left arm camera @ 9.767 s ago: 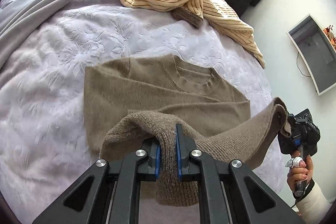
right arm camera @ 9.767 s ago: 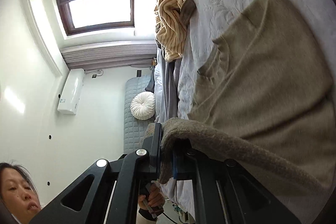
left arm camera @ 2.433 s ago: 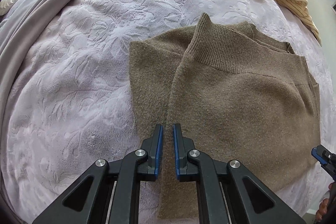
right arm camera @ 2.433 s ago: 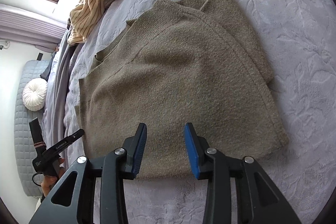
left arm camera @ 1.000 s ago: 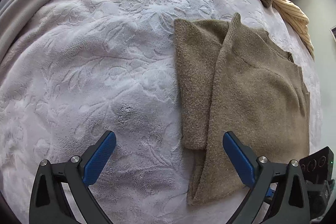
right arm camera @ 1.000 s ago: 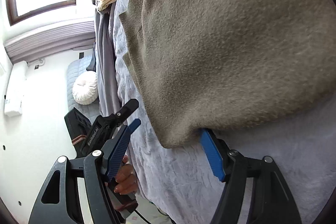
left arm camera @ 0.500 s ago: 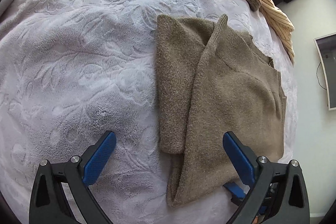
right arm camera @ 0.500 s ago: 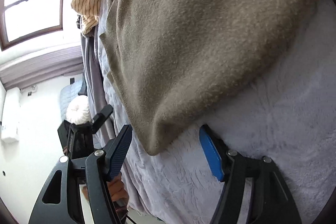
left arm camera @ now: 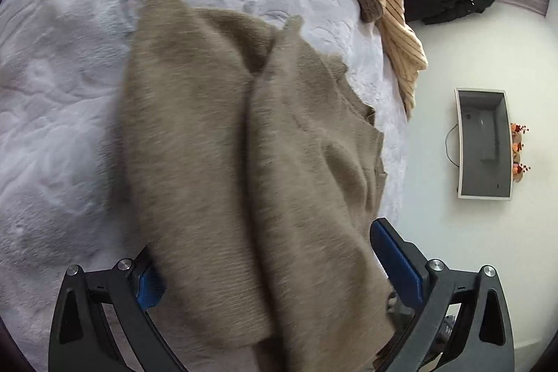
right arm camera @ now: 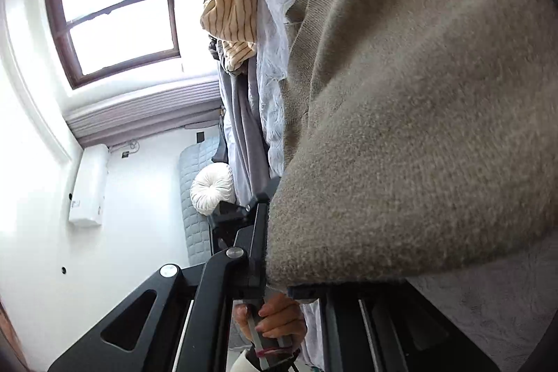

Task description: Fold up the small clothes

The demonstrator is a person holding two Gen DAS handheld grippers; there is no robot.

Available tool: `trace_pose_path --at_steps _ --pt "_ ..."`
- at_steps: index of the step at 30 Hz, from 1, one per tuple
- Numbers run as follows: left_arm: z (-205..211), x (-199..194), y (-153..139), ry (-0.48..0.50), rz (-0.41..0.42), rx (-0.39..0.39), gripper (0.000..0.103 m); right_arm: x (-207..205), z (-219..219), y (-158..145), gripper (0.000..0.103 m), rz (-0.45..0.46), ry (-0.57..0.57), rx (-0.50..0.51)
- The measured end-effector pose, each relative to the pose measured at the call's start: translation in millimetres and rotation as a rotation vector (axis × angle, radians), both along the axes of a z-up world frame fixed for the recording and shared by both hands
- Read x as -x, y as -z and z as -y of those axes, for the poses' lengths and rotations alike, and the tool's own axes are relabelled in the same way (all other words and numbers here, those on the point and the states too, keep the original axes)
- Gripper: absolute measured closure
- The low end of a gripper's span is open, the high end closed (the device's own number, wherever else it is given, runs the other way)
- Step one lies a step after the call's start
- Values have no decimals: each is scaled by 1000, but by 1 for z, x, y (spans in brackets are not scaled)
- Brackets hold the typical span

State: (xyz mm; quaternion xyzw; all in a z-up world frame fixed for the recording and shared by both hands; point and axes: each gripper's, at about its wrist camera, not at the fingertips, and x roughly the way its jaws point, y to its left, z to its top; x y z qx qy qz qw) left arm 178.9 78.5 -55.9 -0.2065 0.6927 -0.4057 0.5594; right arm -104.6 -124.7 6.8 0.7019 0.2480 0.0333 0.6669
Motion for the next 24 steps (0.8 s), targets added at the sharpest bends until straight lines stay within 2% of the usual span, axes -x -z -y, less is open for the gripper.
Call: trace_pose_path --at_steps 1,3,4,5,7,8,9,11,13,14,17,19,20,21,22,23,24 --pt "11 4 -5 25 26 1 1 -1 -1 0 95 -14 -17 17" --pt "31 12 -13 84 101 -56 1 -1 -4 4 95 -49 -51 44" --pt "38 17 -15 108 129 -79 5 1 -5 7 95 -67 -67 50" --pt "44 20 -14 125 144 -101 20 2 -7 11 95 -88 -83 57" --pt "52 24 -9 156 148 -153 37 5 -8 16 91 -142 -140 75" --pt "54 25 -6 159 159 -181 38 11 -8 19 90 -175 -170 89" --pt "55 26 -4 160 177 -205 38 14 -8 19 86 -220 -212 112" --pt "57 29 -2 170 224 -260 38 22 -6 18 70 -301 -288 170" --pt "59 33 -1 178 259 -303 38 35 3 8 39 -344 -323 234" --pt "59 35 0 180 274 -321 38 41 9 2 35 -348 -327 260" --pt "62 37 1 178 291 -347 38 52 35 -24 35 -347 -310 346" --pt "64 37 2 171 297 -362 38 54 55 -40 35 -347 -274 437" --pt "65 38 2 172 307 -370 38 51 62 -46 38 -355 -259 486" --pt "67 39 1 175 323 -386 38 46 72 -49 56 -370 -248 531" --pt "69 40 0 178 338 -397 52 37 80 -49 94 -381 -250 556" --pt "71 41 -2 186 349 -392 69 23 87 -47 101 -389 -256 578" --pt "71 42 -3 189 346 -381 72 13 92 -44 101 -407 -261 615"
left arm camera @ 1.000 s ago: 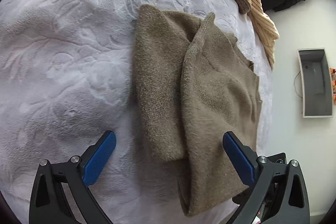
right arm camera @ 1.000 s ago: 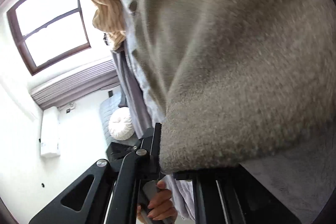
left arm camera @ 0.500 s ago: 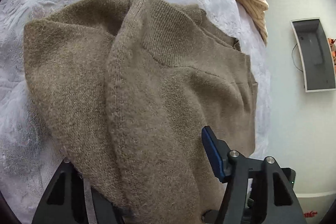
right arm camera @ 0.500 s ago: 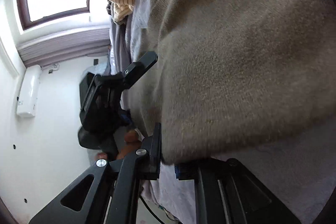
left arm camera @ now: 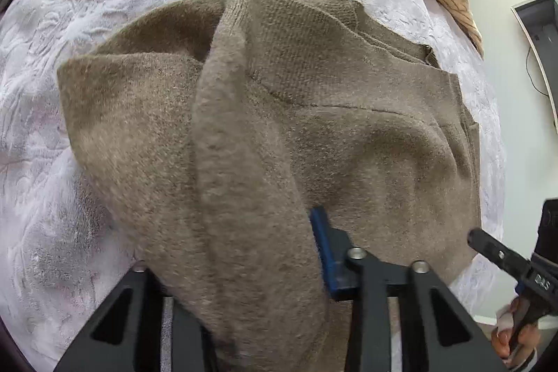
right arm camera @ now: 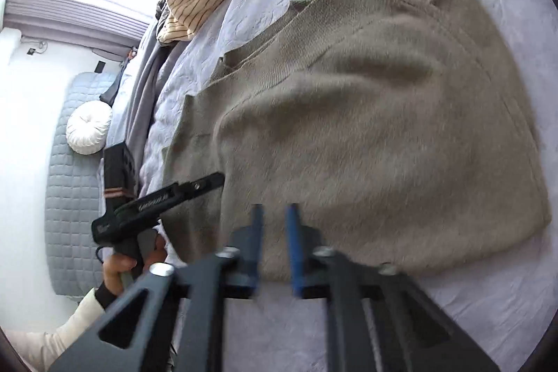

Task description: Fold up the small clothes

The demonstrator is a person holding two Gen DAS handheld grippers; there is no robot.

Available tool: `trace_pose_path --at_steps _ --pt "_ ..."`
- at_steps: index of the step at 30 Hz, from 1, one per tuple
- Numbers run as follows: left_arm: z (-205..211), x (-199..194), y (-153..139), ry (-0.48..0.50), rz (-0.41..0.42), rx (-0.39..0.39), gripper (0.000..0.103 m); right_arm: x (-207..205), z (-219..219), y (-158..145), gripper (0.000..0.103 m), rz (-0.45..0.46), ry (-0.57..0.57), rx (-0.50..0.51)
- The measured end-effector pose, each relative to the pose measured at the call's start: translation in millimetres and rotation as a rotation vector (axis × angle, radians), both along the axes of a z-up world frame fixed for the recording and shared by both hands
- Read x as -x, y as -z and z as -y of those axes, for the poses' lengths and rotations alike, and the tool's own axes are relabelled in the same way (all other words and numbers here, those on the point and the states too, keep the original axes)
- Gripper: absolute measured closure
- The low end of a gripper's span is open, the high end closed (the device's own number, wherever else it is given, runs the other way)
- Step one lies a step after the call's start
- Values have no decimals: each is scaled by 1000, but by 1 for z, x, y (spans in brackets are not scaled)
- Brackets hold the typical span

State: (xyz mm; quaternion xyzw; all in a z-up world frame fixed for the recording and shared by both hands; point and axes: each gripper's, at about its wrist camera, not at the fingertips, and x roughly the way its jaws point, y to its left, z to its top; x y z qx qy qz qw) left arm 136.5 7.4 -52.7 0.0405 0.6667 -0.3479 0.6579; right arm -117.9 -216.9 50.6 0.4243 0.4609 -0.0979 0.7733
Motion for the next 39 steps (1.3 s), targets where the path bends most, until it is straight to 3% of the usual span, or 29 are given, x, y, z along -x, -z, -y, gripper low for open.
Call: trace_pose_path --at_steps 3,6,11,15,17,22,23,25,28,31,33,34,35,36,37,39 --pt "5 3 -11 -2 46 -10 74 -21 3 20 101 -73 -79 89" --pt "13 8 -32 5 76 17 75 -29 1 53 101 -139 -129 33" --pt "53 25 -89 59 165 96 76 -11 12 59 101 -59 -123 -28" --pt "108 52 -119 162 241 97 76 4 32 54 101 -2 -99 -129" --pt "148 72 -127 232 278 97 76 20 40 48 99 30 -53 -134" --pt "238 130 -109 396 312 52 75 84 86 44 99 110 111 -215" --pt "252 141 -100 414 330 30 69 94 94 48 99 113 134 -230" --pt "265 157 -82 444 344 22 68 108 104 58 99 107 176 -261" --pt "274 168 -69 466 287 13 68 117 109 70 99 127 205 -306" --pt "265 175 -81 487 278 53 68 122 110 75 99 146 223 -331" --pt "255 177 -98 480 304 103 40 128 114 77 99 169 252 -363" --pt "245 175 -111 451 339 139 20 137 119 77 98 195 273 -388" --pt "238 173 -120 423 370 159 16 145 124 79 97 237 305 -429" --pt "230 170 -127 400 392 167 16 153 130 84 87 286 339 -483" --pt "224 165 -132 379 398 161 16 156 134 91 64 322 371 -531" --pt "209 151 -134 311 404 126 16 162 141 100 35 399 407 -628"
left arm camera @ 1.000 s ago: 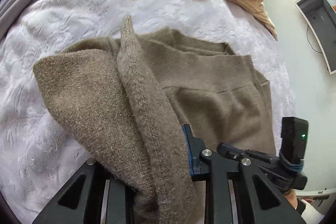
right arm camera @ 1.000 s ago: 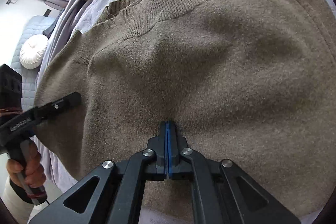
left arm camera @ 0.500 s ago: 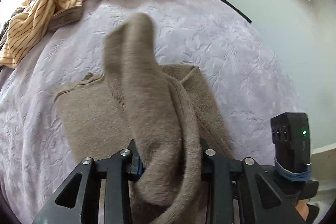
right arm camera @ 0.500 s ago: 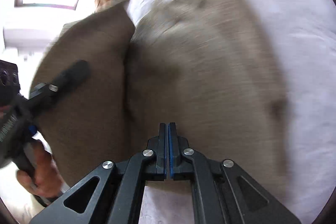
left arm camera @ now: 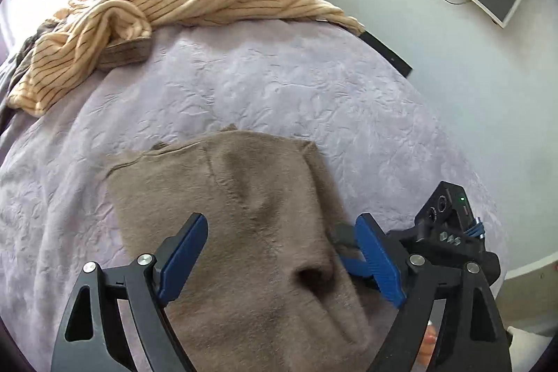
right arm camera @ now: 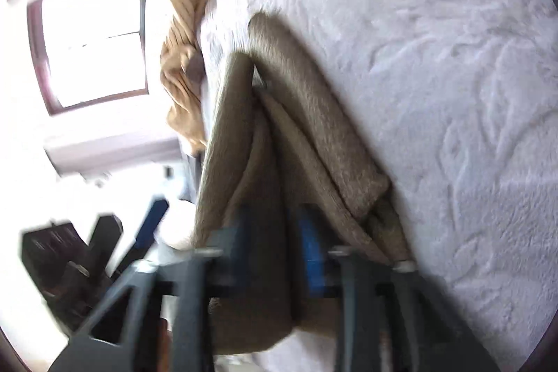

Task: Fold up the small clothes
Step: 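Lay the folded part down and open both grippers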

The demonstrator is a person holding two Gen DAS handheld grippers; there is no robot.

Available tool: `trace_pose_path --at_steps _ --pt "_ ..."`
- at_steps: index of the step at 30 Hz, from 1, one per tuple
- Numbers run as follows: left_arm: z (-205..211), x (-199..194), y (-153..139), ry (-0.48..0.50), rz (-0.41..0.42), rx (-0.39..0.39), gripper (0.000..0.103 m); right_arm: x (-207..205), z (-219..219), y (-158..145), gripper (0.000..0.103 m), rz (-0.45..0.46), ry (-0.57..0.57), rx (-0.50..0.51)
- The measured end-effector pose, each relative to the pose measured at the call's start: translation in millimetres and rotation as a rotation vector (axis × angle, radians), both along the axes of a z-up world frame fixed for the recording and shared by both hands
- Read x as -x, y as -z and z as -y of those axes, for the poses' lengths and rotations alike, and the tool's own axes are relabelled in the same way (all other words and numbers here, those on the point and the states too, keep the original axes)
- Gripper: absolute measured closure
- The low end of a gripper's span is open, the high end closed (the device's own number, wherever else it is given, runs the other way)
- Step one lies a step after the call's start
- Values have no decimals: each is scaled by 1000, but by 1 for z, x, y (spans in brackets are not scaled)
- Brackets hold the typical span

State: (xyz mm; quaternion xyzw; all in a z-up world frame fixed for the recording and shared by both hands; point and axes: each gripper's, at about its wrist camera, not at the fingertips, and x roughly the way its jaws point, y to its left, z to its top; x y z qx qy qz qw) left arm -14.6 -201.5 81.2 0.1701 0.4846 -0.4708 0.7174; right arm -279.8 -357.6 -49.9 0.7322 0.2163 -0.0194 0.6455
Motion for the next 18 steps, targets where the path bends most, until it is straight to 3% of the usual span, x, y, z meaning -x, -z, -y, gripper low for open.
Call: trace_pose_path --at_steps 2,4,8,11,12,14,15,18 --pt "-11 -15 4 -83 27 -54 16 -4 5 2 33 42 -14 -38" --pt "-26 -30 15 -172 50 -117 16 -14 8 0 32 29 -81 -16" --pt "-53 -64 50 -284 -89 -193 16 -46 10 -13 31 -48 -224 71" --pt "-75 -73 60 -335 -65 -198 16 -63 7 -32 34 -106 -329 171" --pt "-79 -74 63 -346 -59 -194 16 -69 5 -37 43 -131 -361 220" --pt "-85 -80 68 -378 -35 -190 16 -83 -1 -45 82 -228 -429 346" --pt "-86 -82 69 -384 -37 -193 16 -93 -1 -53 89 -256 -442 408" --pt "-82 -84 63 -390 -8 -174 16 -92 -8 -100 89 -184 -425 598"
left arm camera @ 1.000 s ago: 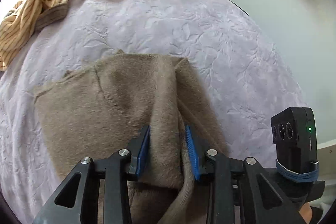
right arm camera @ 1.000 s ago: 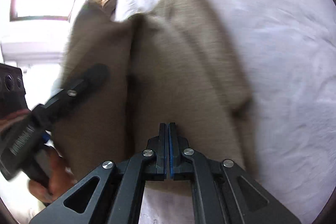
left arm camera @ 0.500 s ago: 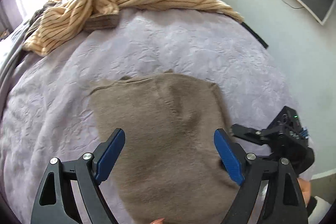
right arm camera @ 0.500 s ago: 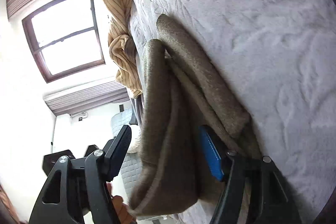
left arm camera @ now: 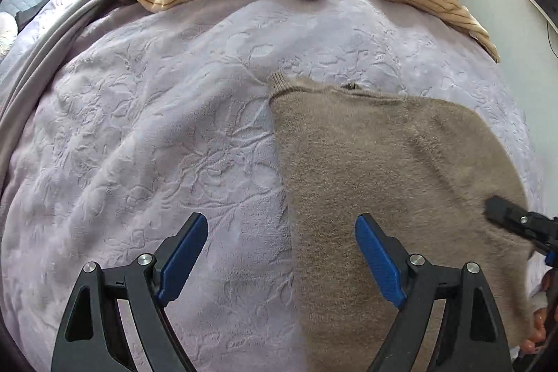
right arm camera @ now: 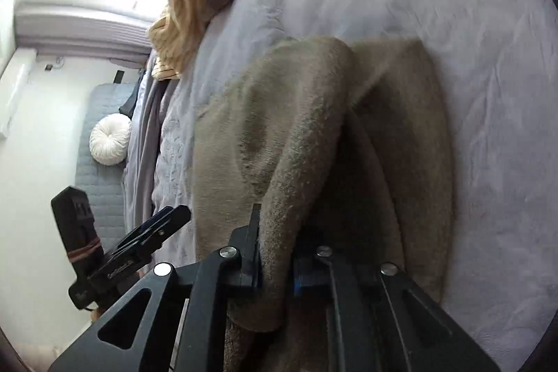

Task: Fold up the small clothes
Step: 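Lay the folded part down and open both grippers, then press and smooth the folded sweater edge with the right gripper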

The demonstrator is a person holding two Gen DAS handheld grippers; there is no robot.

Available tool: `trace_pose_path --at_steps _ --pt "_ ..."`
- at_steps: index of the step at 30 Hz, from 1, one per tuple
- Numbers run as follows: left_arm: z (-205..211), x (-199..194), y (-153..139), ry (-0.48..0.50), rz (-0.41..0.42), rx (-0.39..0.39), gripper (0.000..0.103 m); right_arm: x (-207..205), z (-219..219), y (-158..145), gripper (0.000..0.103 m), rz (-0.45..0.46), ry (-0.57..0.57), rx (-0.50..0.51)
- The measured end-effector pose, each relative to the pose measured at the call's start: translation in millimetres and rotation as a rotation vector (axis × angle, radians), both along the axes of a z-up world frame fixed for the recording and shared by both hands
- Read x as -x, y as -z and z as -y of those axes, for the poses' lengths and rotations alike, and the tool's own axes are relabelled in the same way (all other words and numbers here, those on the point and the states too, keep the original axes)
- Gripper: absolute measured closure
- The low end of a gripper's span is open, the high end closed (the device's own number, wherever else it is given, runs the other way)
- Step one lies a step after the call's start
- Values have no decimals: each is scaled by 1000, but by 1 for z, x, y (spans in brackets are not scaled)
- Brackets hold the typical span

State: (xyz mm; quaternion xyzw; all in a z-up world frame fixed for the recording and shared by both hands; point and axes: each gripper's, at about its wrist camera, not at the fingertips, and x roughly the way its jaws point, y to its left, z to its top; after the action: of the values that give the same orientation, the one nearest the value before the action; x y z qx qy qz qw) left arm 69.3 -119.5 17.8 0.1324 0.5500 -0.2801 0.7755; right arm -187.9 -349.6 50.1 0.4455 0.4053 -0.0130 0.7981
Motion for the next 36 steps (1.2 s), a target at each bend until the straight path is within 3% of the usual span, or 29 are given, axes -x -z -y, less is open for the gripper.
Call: trace_pose_path --at_steps 2,4,9,10,12,16,21,24,26,27,29,30,34,36 --pt "5 4 -1 36 1 14 16 2 5 -19 89 41 26 41" --pt "15 10 7 70 -7 -5 16 -1 16 -17 89 11 51 80" --pt "27 24 31 108 -7 -39 13 14 36 46 89 -142 136 -17" --pt "26 24 33 101 -4 -48 5 19 36 56 89 -141 156 -62" --pt "22 21 31 95 -18 -41 4 21 36 61 88 -128 184 -102" --pt "8 15 22 109 -61 -35 4 36 36 49 73 -161 208 -97" --pt "-5 24 16 178 -156 -20 4 66 21 11 50 -99 188 -39" --pt "-6 42 16 229 -190 -10 4 72 3 -7 50 -61 131 -11" --pt "-3 54 20 255 -211 -14 4 68 -11 -8 50 -87 78 27" --pt "-2 59 22 265 -217 -22 4 64 -17 -4 51 -135 53 67" --pt "-1 64 28 286 -242 -28 4 56 -28 15 87 -242 3 88" --pt "-1 65 28 297 -252 -26 4 57 -31 22 97 -252 -3 44" --pt "-7 63 31 367 -280 -22 4 69 -37 14 97 -151 3 -82" --pt "-10 66 38 401 -265 -53 4 80 -31 20 97 -170 41 -103"
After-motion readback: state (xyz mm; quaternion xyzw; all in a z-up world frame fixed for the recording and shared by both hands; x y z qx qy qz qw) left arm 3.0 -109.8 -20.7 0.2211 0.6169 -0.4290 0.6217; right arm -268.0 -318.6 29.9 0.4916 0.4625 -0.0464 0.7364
